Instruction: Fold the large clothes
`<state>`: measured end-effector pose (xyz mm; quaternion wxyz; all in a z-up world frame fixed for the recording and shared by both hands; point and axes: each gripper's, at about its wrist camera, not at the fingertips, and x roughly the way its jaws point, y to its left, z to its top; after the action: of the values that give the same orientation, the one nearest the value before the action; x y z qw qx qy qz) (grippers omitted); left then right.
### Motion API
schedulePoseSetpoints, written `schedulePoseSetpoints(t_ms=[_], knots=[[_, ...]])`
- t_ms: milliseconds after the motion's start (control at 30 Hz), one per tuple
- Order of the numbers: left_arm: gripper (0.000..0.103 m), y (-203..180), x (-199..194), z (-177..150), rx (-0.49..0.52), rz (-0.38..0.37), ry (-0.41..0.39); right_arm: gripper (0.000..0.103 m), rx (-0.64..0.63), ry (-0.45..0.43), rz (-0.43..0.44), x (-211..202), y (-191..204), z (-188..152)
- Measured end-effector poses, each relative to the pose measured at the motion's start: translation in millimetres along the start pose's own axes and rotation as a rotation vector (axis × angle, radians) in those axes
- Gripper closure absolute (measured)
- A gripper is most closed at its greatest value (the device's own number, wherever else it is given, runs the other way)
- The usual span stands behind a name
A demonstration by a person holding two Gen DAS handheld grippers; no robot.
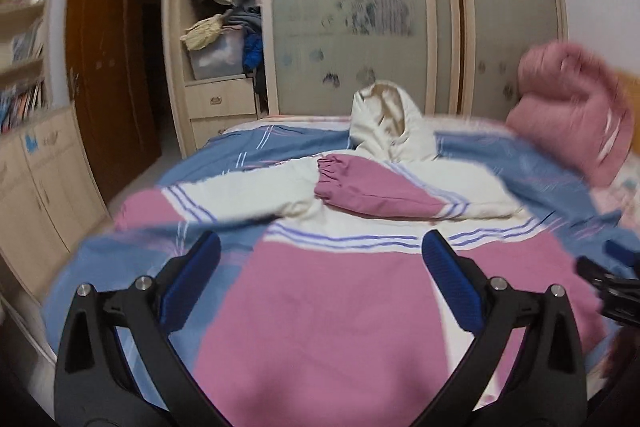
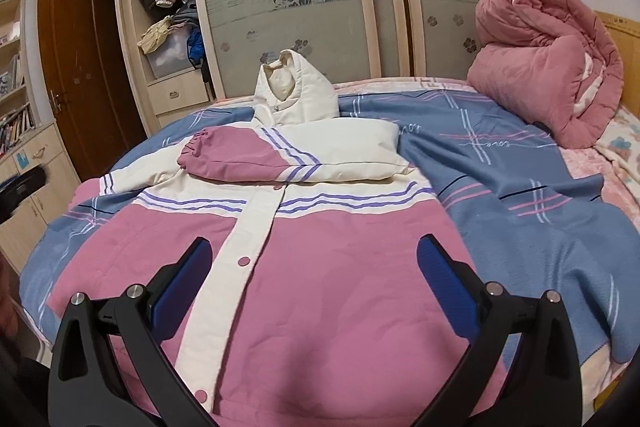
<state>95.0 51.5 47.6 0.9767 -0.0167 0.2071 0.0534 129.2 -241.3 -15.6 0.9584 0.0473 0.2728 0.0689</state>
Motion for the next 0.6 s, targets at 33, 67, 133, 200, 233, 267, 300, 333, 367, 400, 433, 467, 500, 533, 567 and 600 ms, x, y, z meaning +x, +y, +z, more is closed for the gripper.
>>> schedulePoseSetpoints(t_ms=[33,67,133,200,233,267,300,333,367,400,433,467,500,533,567,600], knots=[[0.002,0.5,-2.5,-6.5,-0.016,-0.004,-0.009,0.001,-0.004,-0.003,-0.006,-2.3,0.2,-0.6],[0.002,1.9,-3.6,-15.3,-0.035,-0.006,-0.027,0.001,-0.009,-0.008,-0.010,-4.4,0.5,-1.4],[0.002,1.4,3.6,-27.3,-0.033,0.019,-0.033,0.001,-0.027,-0.018,-0.029,-7.2,1.5,-3.6],[0.002,-0.4,8.0,-33.8,0.006,0.019,-0.003,0.001,-0.040,-0.017,-0.043,-8.0,2.1,-5.3],[0.002,-1.0,10.6,-35.2,0.021,0.028,0.012,0.001,-0.043,-0.019,-0.047,-8.7,2.2,-5.8],[0.002,-0.1,11.2,-35.9,0.023,0.027,0.017,0.001,-0.047,-0.021,-0.051,-9.1,2.5,-6.0],[0.002,0.6,11.0,-36.9,0.022,0.021,0.021,0.001,-0.051,-0.025,-0.057,-9.4,2.6,-5.8],[0.002,0.3,10.5,-37.2,0.024,0.015,0.021,0.001,-0.051,-0.030,-0.063,-9.7,2.4,-5.6],[0.002,-0.6,10.1,-36.9,0.033,0.010,0.020,0.001,-0.046,-0.037,-0.069,-10.3,1.8,-5.2],[0.002,-1.9,9.6,-36.9,0.042,0.007,0.020,0.001,-0.040,-0.041,-0.071,-10.3,1.3,-4.4],[0.002,-2.9,10.0,-37.4,0.049,0.005,0.023,0.001,-0.038,-0.041,-0.070,-9.9,1.3,-4.2],[0.002,-4.1,10.9,-38.4,0.054,-0.001,0.031,0.001,-0.041,-0.038,-0.070,-8.8,2.2,-4.1],[0.002,-5.3,11.8,-39.6,0.056,-0.007,0.039,0.001,-0.045,-0.036,-0.072,-8.1,3.3,-4.5],[0.002,-6.9,13.9,-40.6,0.060,-0.014,0.050,0.001,-0.049,-0.034,-0.072,-7.3,4.8,-4.7],[0.002,-9.0,13.2,-41.7,0.066,-0.015,0.056,0.001,-0.051,-0.034,-0.071,-7.0,6.2,-5.1],[0.002,-10.3,13.3,-42.5,0.071,-0.015,0.058,0.001,-0.056,-0.034,-0.072,-7.0,8.0,-5.5]])
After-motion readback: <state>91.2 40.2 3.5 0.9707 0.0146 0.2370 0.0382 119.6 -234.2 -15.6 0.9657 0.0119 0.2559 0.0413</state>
